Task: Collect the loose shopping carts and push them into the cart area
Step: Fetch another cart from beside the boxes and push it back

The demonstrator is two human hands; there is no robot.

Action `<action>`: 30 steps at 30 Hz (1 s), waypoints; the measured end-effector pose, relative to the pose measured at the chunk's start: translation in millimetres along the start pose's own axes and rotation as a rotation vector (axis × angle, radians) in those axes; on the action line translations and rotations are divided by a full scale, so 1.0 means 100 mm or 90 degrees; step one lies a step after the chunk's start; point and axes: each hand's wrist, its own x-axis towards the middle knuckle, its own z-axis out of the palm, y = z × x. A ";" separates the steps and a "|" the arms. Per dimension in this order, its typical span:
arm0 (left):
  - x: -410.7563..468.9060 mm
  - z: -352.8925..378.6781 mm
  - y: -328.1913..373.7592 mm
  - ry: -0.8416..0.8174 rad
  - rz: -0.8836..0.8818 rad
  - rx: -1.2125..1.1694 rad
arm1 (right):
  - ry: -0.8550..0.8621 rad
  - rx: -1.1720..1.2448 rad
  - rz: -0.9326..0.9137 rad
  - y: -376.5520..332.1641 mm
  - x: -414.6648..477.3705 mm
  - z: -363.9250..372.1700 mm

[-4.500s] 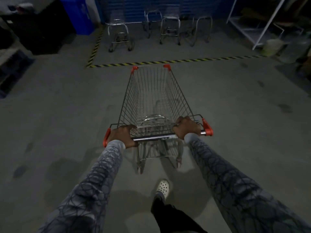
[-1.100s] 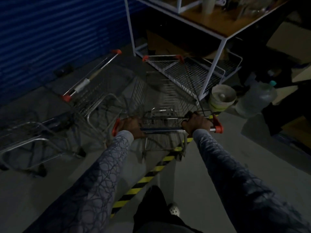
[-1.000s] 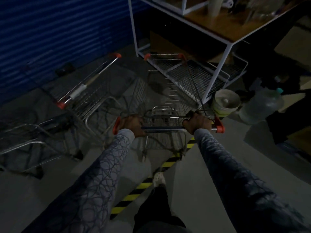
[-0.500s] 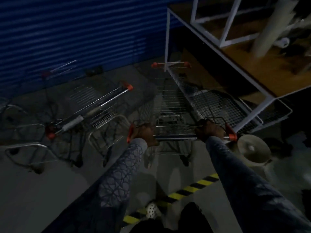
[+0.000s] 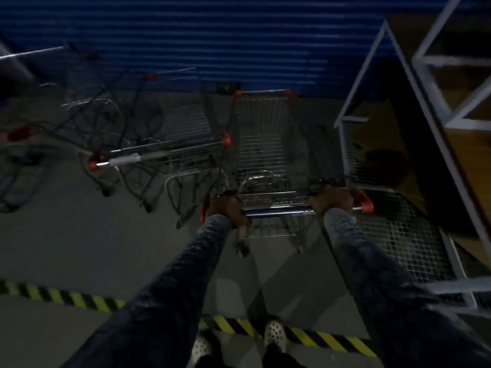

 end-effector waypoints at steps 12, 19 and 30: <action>-0.06 -0.05 -0.60 0.023 -0.118 0.062 | 0.031 0.000 -0.172 -0.75 0.17 -0.01; -0.04 0.17 -1.11 0.176 -0.202 0.066 | -0.039 0.047 -0.215 -1.25 0.08 0.32; -0.29 0.36 -1.87 0.175 -0.240 -0.081 | 0.041 0.046 -0.163 -1.96 -0.24 0.68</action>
